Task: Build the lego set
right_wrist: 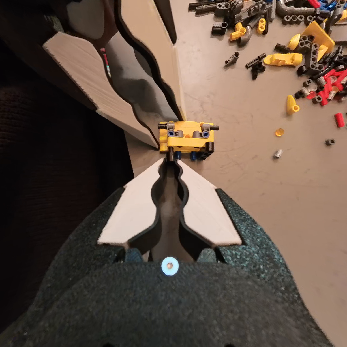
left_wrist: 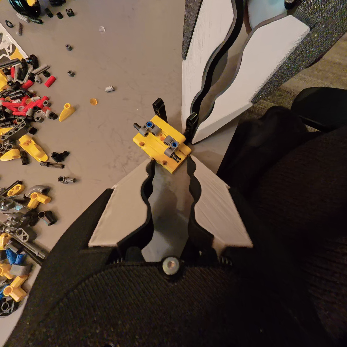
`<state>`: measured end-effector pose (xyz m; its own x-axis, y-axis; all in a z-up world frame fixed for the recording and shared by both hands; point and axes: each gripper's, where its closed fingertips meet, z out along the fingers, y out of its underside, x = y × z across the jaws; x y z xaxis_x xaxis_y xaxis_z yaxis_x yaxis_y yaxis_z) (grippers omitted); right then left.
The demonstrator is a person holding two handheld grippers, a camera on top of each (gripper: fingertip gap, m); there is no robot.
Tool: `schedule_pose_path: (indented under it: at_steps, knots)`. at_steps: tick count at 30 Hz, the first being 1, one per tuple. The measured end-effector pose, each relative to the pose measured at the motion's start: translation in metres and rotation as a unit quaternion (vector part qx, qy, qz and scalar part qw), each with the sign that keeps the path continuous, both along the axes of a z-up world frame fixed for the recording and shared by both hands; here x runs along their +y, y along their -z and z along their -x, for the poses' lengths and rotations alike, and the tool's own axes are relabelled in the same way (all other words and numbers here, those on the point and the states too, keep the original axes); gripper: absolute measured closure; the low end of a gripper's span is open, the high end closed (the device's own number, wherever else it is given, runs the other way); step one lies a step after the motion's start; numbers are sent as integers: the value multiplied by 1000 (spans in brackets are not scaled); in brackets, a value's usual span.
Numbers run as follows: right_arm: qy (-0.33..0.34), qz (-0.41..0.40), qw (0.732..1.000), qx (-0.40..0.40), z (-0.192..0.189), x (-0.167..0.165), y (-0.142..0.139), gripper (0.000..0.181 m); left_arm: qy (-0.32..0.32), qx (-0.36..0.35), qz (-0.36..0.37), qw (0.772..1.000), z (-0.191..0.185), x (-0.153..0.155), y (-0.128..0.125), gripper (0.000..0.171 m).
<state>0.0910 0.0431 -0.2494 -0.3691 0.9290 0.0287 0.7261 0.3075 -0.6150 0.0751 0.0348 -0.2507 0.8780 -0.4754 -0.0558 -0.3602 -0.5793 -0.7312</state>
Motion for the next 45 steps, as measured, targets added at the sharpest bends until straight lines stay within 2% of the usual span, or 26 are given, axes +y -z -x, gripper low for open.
schedule_pose_path:
  at_steps: [6, 10, 14, 16, 21, 24, 26, 30, 37, 40, 45]
  knots:
    - [1, -2, 999, -33, -1, 0, 0, 175, 1, 58, 12, 998, 2, -2, 0, 139]
    - [0, 5, 999, -40, -1, 0, 0, 175, 3, 57, 20, 998, 2, -1, 0, 139]
    - [4, 28, 999, -16, 0, 1, 0, 175, 4, 5, 20, 1000, 1, -1, 0, 136]
    - [7, 28, 1000, -7, 0, 1, 0, 175, 12, -41, 31, 999, -4, -3, -1, 120]
    - [13, 33, 999, 1, 0, 1, 0, 175, 13, -140, 52, 989, -10, -4, -9, 110]
    - [14, 33, 999, 1, 0, 1, 0, 175, -9, -202, 65, 977, -9, 0, -13, 111]
    - [13, 29, 999, 0, 0, 1, 0, 175, -29, -235, 72, 969, -5, 4, -15, 121]
    - [16, 32, 999, 0, 0, 1, 0, 175, -45, -250, 82, 964, -2, 9, -15, 128]
    - [22, 34, 999, -4, 0, 1, 0, 175, -54, -316, 98, 942, 0, 12, -20, 127]
    - [26, 34, 999, -6, 1, 1, 0, 175, -64, -310, 100, 943, 3, 13, -17, 135]
    - [31, 32, 999, -10, 1, 2, 0, 174, -67, -307, 102, 944, 3, 13, -17, 135]
